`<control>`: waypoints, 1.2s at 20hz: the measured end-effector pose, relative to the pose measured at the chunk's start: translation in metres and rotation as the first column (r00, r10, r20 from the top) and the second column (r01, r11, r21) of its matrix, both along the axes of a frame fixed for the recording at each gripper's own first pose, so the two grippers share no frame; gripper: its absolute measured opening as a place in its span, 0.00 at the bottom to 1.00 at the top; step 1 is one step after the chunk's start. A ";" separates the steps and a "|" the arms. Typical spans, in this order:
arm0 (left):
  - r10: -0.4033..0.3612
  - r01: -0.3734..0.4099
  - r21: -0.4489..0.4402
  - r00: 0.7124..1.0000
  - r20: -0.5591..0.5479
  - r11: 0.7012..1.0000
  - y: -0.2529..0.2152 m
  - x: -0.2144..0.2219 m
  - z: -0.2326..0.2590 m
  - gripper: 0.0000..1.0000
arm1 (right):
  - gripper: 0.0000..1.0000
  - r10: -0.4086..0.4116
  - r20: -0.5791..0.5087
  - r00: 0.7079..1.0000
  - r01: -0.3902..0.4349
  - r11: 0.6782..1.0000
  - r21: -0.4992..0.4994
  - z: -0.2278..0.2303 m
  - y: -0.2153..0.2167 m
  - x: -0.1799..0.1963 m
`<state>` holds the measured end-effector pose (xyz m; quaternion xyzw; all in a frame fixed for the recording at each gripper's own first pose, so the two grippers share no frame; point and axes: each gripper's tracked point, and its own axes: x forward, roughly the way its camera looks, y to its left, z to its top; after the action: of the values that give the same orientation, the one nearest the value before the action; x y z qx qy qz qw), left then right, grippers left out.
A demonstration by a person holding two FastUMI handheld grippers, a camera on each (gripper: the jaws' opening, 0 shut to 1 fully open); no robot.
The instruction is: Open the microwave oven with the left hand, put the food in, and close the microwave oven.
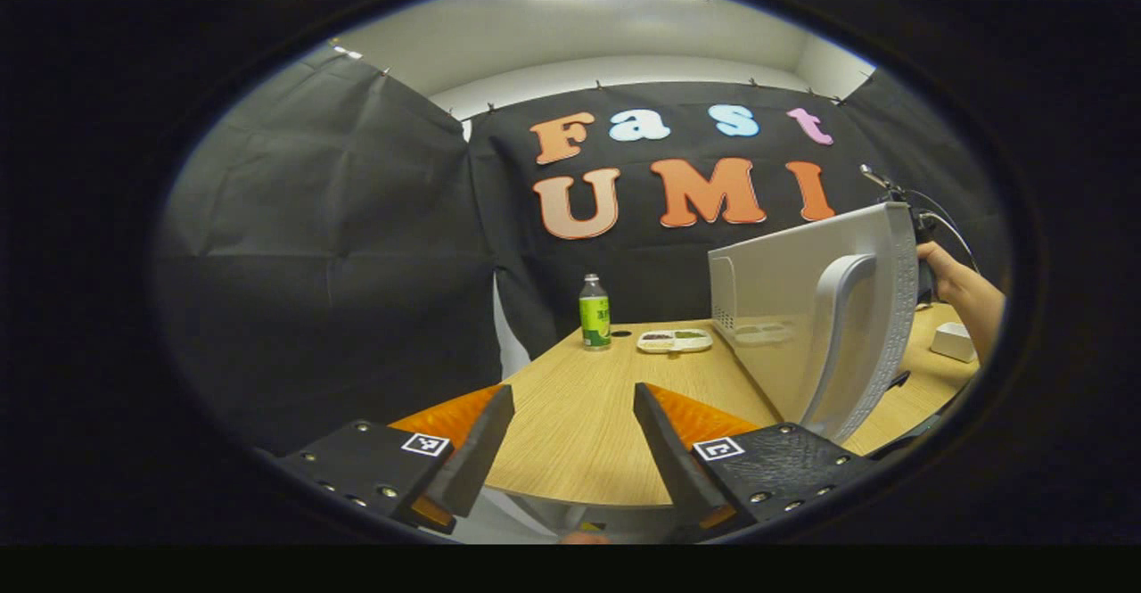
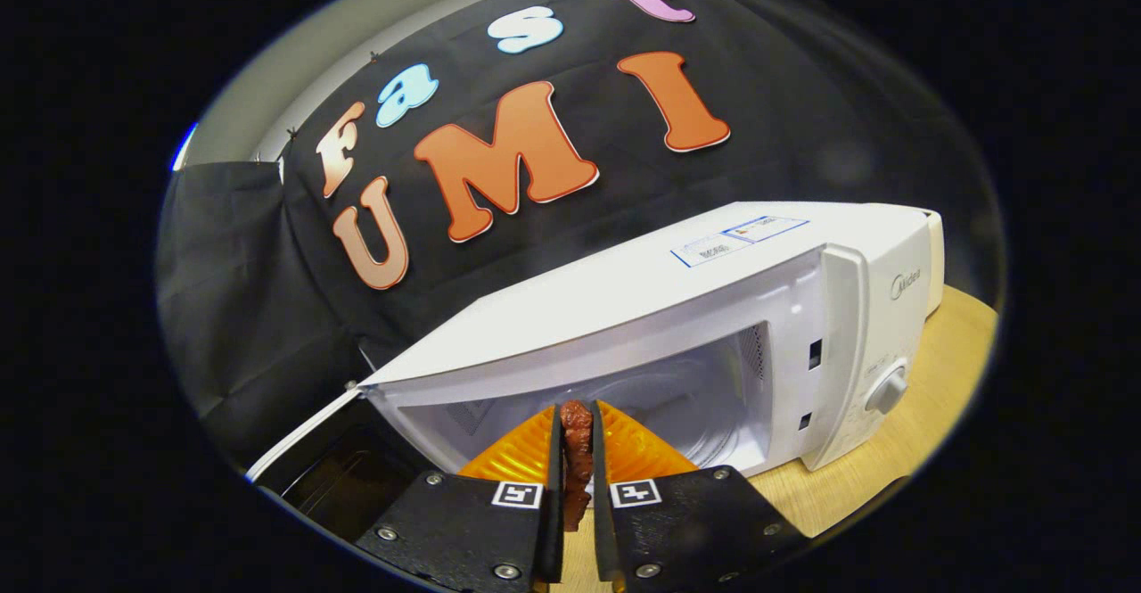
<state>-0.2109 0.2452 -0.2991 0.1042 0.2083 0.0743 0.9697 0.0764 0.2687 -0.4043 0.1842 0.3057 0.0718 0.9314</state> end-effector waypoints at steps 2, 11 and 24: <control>0.018 -0.018 0.002 1.000 -0.003 1.000 0.006 -0.001 -0.002 0.83 | 0.13 -0.045 0.006 0.999 0.045 0.999 0.019 -0.012 -0.002 0.015; 0.054 -0.054 0.002 0.998 -0.020 0.999 0.012 0.003 -0.013 0.83 | 0.13 -0.175 -0.006 0.985 0.174 0.979 0.104 -0.072 0.004 0.054; -0.029 0.028 -0.038 0.999 -0.024 0.999 -0.030 0.024 -0.013 0.83 | 0.36 -0.146 0.024 0.989 0.148 0.980 -0.135 -0.115 -0.021 0.054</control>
<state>-0.1871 0.2151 -0.3119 0.0900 0.2201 0.0551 0.9698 0.1305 0.2476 -0.5198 0.1418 0.2889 -0.0168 0.9467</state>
